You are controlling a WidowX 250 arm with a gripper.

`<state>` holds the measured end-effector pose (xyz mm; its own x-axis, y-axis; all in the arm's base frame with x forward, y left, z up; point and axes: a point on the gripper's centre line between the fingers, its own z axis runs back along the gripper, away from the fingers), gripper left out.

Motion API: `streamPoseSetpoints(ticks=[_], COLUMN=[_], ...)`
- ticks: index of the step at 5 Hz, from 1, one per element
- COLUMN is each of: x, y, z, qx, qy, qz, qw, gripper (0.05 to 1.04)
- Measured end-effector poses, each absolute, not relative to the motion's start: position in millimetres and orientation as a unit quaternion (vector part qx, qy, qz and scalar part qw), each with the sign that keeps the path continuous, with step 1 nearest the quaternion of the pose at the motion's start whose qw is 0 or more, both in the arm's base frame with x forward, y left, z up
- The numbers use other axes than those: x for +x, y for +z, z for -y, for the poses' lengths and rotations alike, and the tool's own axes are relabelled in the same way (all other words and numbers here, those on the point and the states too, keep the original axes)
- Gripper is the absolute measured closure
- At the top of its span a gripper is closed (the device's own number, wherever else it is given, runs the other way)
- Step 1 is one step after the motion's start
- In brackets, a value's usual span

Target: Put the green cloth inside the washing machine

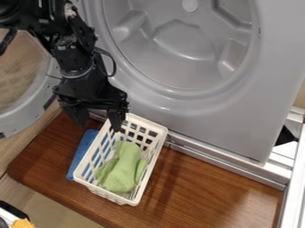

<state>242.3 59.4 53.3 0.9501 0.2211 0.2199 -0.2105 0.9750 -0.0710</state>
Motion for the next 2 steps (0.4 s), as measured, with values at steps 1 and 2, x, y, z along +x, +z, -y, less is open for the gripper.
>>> streamPoseSetpoints(ticks=[1, 2], x=[241.1, 242.6], y=[48.5, 39.7], z=[-58.9, -46.9], qx=[-0.026, -0.032], qy=[0.112, 0.103], qz=[0.105, 0.091], qw=[0.988, 0.990], gripper=[0.084, 0.084])
